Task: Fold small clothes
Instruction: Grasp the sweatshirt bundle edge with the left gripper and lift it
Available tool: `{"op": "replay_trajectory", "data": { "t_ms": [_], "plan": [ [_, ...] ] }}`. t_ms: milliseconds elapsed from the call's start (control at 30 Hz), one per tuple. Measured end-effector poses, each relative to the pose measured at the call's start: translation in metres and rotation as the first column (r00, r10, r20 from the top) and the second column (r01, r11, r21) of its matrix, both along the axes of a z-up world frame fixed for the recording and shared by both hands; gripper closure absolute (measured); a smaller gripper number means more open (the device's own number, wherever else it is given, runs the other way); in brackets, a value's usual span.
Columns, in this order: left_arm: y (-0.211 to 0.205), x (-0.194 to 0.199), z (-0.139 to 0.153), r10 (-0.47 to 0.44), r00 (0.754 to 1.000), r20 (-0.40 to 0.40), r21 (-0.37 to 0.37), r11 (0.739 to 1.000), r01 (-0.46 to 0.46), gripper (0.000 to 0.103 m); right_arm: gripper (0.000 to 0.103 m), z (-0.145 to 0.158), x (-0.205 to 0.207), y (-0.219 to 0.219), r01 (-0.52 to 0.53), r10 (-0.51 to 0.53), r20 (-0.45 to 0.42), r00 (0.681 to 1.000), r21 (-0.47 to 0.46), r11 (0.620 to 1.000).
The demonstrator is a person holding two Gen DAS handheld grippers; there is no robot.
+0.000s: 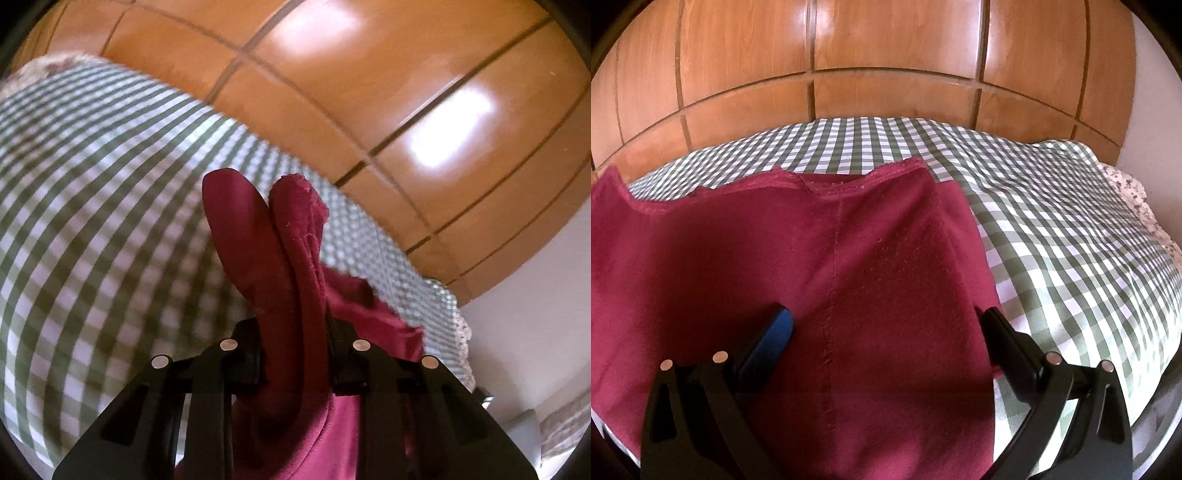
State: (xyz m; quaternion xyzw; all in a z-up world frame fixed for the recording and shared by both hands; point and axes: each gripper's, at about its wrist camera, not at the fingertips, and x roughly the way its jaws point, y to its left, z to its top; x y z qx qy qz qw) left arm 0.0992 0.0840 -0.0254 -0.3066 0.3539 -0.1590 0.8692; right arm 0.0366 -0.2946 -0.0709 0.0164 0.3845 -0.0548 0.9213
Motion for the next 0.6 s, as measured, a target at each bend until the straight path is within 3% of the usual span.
{"op": "replay_trajectory", "data": {
  "t_ms": [333, 600],
  "plan": [
    [-0.056, -0.005, 0.051, -0.126, 0.984, 0.129, 0.009, 0.992, 0.126, 0.08, 0.002, 0.017, -0.016, -0.029, -0.004, 0.004, -0.011, 1.0, 0.083, 0.997],
    [-0.111, -0.003, 0.057, -0.241, 0.961, 0.133, 0.033, 0.971, 0.239, 0.08, 0.002, 0.011, -0.036, -0.055, 0.013, -0.009, -0.024, 1.0, 0.15, 0.989]
  ]
}}
